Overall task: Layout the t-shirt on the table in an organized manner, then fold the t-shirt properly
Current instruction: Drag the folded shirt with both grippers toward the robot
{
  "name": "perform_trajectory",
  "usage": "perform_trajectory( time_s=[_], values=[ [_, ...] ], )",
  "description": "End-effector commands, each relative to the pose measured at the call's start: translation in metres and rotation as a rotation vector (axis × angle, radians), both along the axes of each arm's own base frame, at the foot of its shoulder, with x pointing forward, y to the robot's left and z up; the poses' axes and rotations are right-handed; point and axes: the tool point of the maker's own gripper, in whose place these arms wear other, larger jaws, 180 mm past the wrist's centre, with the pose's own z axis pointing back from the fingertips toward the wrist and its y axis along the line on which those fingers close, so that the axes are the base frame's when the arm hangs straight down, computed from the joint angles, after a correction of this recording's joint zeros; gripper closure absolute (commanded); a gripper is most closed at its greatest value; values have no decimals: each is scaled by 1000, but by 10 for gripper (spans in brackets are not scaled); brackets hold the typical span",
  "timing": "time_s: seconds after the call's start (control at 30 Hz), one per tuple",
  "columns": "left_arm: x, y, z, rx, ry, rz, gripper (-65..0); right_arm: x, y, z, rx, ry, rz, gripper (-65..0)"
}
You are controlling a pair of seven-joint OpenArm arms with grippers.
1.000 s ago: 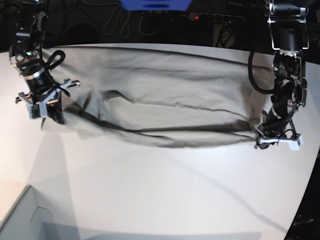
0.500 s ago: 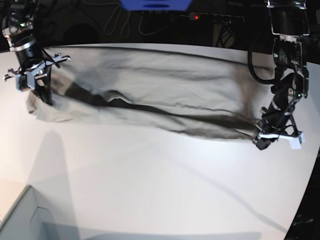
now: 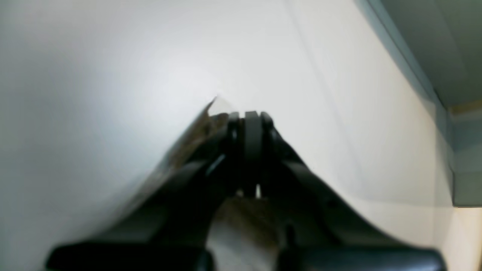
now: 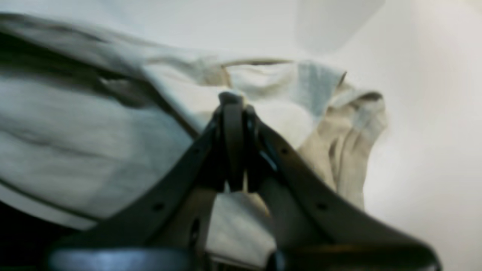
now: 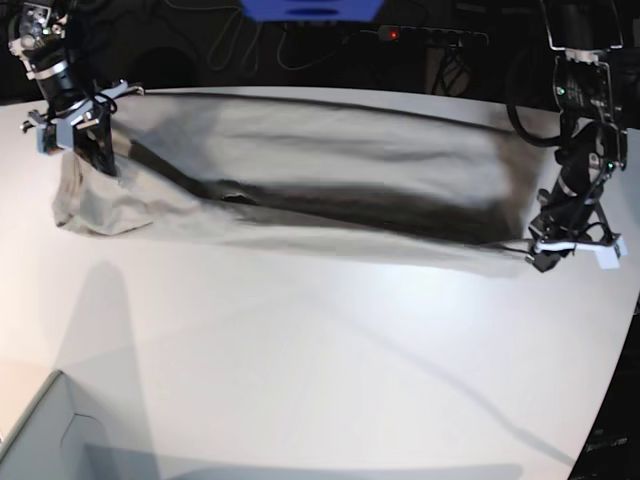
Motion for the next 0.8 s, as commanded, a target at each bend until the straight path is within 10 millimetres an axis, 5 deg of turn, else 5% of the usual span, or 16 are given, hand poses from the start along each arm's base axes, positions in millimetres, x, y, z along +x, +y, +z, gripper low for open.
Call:
perform_trajectory(
  time_s=[0.0,0.3,0.6,0.77],
  values=[
    [9,5,17,15,-53,1,-1,2,1,10,11,-39,15,0],
    [-14,6,-5,17,9,6,-1,-5,-1,0,23,-9,5,0],
    [-18,4,-3,18,10,-4,-1,-3,-2,4,15,-18,9,0],
    [-21,2,0,23,2,-8,-1,-3,-23,10,-20,-31,-31,0]
  ],
)
